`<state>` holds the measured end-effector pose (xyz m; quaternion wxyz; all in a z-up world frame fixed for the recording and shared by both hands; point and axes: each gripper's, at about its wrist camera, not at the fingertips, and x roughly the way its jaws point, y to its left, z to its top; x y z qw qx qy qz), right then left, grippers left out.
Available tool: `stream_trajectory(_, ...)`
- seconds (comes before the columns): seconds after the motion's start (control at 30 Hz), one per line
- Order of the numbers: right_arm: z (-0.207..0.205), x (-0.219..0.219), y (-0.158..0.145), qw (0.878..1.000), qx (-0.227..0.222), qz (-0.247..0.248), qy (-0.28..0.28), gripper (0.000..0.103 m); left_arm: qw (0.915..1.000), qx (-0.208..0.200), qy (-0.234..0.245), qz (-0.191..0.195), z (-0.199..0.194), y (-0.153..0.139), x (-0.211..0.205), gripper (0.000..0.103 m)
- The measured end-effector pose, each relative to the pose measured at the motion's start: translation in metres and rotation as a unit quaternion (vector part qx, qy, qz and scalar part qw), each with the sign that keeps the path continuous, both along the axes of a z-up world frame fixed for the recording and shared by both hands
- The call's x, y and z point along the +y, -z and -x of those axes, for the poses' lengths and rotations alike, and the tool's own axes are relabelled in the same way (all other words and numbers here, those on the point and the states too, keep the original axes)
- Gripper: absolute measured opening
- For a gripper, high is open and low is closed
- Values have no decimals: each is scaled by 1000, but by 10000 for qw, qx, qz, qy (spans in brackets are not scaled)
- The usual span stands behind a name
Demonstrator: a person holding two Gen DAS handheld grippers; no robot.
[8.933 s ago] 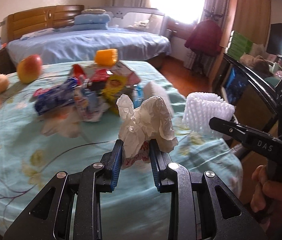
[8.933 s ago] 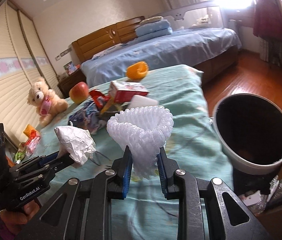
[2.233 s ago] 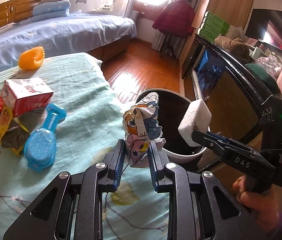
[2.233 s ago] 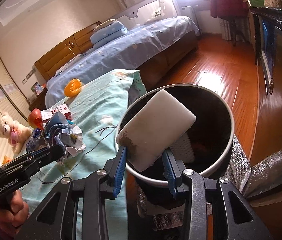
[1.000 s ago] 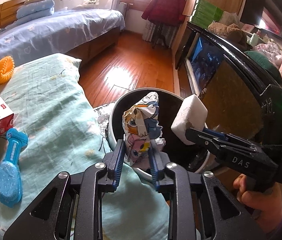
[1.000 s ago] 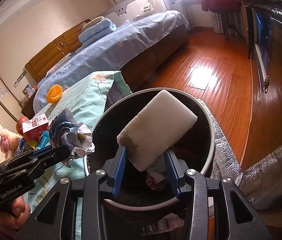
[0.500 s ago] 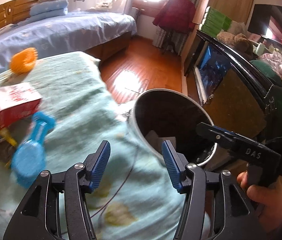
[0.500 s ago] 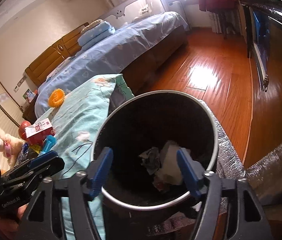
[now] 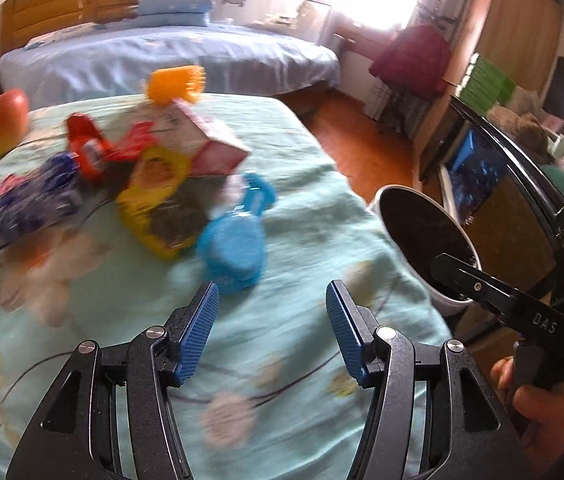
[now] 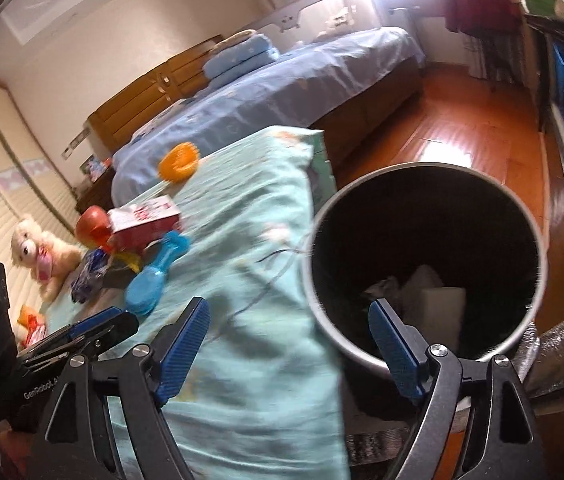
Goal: Collect trash
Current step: 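Grasp the blue snack wrapper with the left tool while the right tool grasps the blue scrub brush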
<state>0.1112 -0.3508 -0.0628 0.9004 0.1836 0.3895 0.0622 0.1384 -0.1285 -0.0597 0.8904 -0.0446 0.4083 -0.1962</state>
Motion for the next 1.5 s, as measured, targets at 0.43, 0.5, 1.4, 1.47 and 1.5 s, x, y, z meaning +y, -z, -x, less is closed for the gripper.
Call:
stream_trajectory(0.43,-10,69,-4,9988,-16,91,-484,85,9970,1,-775,30,12,10,84,56)
stream_trajectory(0.5,-12,80,-4,9984,-15,91,-553,85,9963,-24,-857,12,12,10,94,56)
stream_trajectory(1.4,-58,158,17,9954,419,535,-681,82,9953,-104,-600,-747,-59,8,162,75)
stream_trajectory(1.47,-61,160,18,9950,428,573,-699,82,9958,-53,-607,-680,-65,11,161,75)
stream_trajectory(1.5,-63,160,19,9947,426,626,-692,82,9959,-28,-611,-674,-69,12,160,75)
